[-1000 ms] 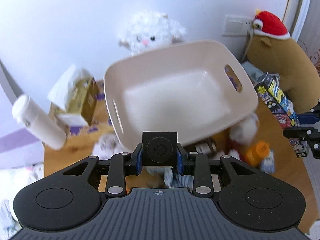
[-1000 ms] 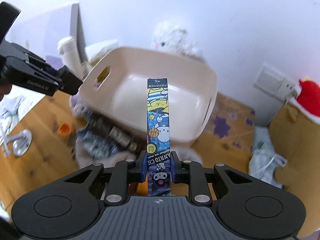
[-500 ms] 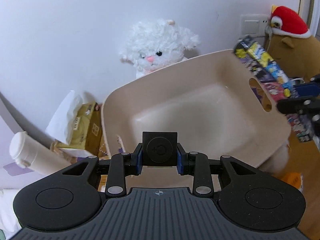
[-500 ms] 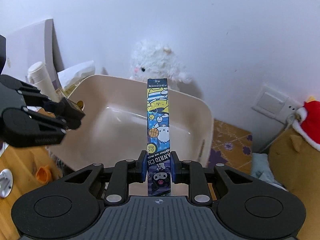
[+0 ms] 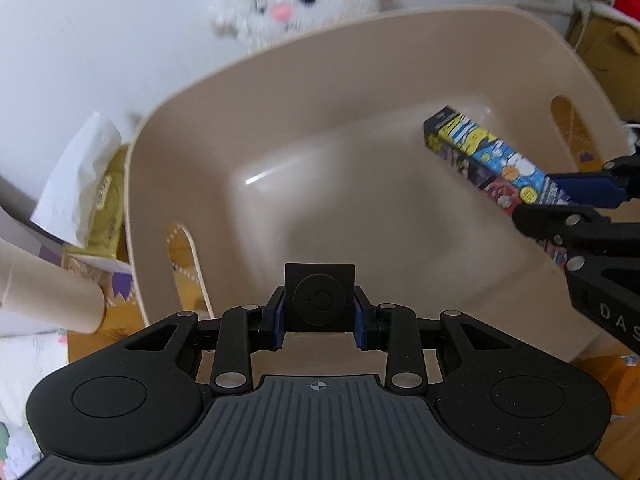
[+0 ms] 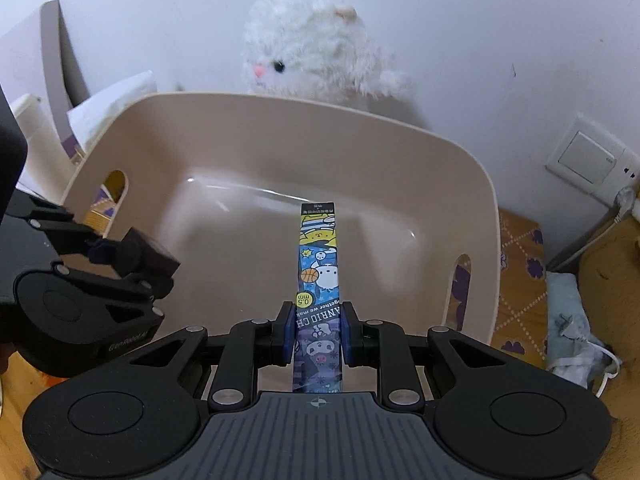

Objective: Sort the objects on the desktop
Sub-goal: 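Carry both held items over the beige basket and open both tools to drop them, then move the left tool to the green scrunchie while the right tool approaches the plastic-wrapped packet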

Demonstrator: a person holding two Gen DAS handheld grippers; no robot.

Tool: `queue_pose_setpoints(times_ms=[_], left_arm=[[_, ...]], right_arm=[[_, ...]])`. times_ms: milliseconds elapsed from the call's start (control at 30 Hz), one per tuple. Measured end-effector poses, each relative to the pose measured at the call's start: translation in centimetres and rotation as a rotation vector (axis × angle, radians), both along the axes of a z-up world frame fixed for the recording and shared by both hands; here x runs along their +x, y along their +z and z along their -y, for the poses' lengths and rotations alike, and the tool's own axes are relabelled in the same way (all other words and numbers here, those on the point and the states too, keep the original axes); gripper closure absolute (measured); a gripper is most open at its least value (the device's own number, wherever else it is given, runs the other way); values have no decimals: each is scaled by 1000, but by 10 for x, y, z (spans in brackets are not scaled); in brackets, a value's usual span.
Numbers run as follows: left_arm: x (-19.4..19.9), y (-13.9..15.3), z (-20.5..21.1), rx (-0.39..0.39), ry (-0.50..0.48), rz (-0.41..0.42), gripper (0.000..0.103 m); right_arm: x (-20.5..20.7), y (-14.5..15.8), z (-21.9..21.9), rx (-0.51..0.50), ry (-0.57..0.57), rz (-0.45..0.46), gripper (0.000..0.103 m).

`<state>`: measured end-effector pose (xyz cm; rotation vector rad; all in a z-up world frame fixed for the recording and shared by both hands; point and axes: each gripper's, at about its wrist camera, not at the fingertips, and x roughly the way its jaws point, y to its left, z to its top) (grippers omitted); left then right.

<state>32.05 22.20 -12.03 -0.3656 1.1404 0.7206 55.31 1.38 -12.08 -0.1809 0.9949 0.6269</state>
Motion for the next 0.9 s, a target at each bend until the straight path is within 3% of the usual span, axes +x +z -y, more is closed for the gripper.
queue_pose_setpoints(times_ms=[200, 300, 367, 400, 433, 533, 600, 667, 767, 900], left_arm=[[-3, -15, -3, -49, 34, -20, 71], [-5, -15, 0, -31, 28, -28, 64], [-7, -12, 2, -21, 18, -24, 42], [-9, -9, 3, -14, 19, -19, 37], [-11, -6, 3, -3, 26, -12, 34], [-17, 5, 9, -2, 40, 9, 29], [-17, 13, 11, 0, 29, 28, 25], [-19, 19, 19, 18, 5, 32, 24], [-21, 25, 30, 60, -18, 25, 24], [-23, 33, 44, 58, -14, 42, 24]], right_arm=[[4, -10, 5, -13, -17, -23, 82], [4, -8, 11, 10, -27, -30, 65], [2, -3, 16, 25, -40, -21, 52], [0, 0, 19, 29, -44, -13, 43], [-1, 3, 22, 38, -47, -7, 40], [-7, 14, 34, 61, -50, 2, 32], [-11, 21, 43, 69, -61, 10, 16], [-16, 28, 53, 84, -67, 15, 10], [-22, 36, 69, 99, -73, 22, 7], [-34, 41, 90, 94, -75, 26, 2]])
